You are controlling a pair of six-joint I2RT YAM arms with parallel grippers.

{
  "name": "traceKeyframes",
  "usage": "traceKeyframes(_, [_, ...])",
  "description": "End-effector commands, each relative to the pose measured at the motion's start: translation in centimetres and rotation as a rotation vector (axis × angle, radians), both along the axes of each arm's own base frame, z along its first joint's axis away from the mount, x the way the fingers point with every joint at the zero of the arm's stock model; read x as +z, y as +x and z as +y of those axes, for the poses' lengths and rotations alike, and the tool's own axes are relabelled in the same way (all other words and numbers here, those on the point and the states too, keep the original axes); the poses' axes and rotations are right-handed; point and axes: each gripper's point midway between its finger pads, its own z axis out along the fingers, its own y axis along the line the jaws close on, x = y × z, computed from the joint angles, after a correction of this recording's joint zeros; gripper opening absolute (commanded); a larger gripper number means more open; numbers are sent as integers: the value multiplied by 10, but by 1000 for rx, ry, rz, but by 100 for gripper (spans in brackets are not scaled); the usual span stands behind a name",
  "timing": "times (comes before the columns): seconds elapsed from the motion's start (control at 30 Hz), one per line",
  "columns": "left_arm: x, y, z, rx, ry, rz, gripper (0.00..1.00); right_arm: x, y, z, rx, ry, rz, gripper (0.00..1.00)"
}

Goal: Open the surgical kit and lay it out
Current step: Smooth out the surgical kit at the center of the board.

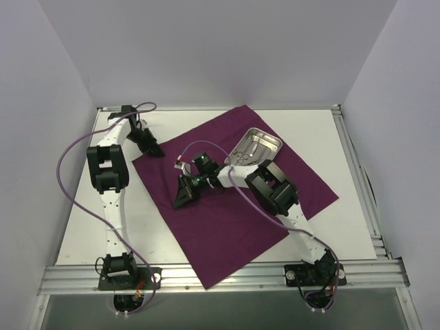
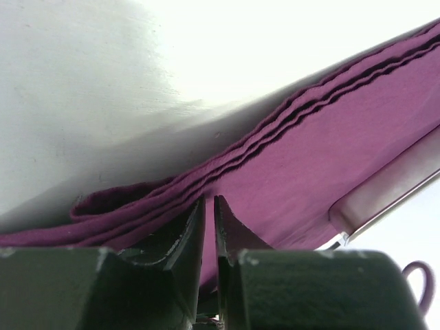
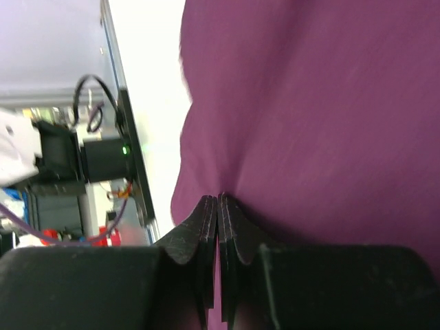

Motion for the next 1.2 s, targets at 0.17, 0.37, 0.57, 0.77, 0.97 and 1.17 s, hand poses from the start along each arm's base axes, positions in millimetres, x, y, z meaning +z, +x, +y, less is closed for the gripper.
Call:
traceKeyframes(0.17, [-22, 1, 28, 23, 62, 35, 21, -44, -114, -73, 211, -211, 22, 0])
traceKeyframes(0.37, [5, 0, 43, 4, 170, -18, 21, -11, -99, -97, 110, -263, -114, 0])
traceKeyframes(0.57, [65, 2, 48, 10, 251, -182, 30, 52, -52, -80, -38, -189, -190, 0])
traceKeyframes(0.77, [83, -25, 32, -20, 203, -189, 28, 53, -56, -89, -45, -175, -161, 0])
traceKeyframes(0.97, [49, -55, 13, -13, 93, -106, 11, 42, -69, -110, -36, -174, -120, 0])
traceKeyframes(1.17, [15, -39, 36, 2, 211, -15, 6, 19, -89, -139, -40, -250, -75, 0])
